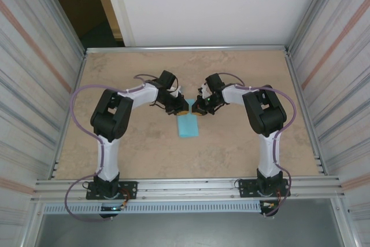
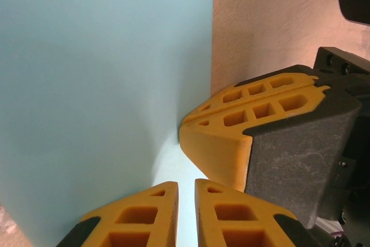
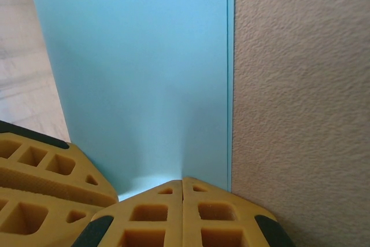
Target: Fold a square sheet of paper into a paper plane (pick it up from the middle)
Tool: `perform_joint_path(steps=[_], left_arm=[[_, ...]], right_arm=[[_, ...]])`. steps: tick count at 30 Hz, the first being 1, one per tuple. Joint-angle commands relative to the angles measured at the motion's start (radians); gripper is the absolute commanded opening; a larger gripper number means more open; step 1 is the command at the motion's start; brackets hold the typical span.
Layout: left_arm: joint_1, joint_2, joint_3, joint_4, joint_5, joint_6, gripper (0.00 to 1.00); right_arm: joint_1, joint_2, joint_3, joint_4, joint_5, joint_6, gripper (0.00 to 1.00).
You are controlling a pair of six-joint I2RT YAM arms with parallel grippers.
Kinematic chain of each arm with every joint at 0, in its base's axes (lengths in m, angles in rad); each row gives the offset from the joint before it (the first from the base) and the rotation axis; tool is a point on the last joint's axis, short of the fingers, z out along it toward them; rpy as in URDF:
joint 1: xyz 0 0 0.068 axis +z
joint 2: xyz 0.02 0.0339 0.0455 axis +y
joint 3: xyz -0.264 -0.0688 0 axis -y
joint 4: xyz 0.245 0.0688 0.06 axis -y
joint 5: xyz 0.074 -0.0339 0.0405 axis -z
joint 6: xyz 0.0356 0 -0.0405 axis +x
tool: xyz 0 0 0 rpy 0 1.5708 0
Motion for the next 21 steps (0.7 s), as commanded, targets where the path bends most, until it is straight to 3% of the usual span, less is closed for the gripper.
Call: perform_joint_path(steps=[1,13,21], left_arm=[[-0.003,0.051,0.031,-0.083,-0.036,0.046,0.15],[0.067,0.062,-0.045,-0.081,-0.014,0.146,0.12],[0.155,-0.035,-0.151,-0.073,0.001,0.182,0.13]], right_arm=[[0.001,0.115,-0.063,-0.103,0.194,0.003,0.0],[0.005,0.13,-0.047,-0.144,0.24,0.011,0.0],[0.005,0.134,-0.045,-0.17,0.282,0.013,0.0]])
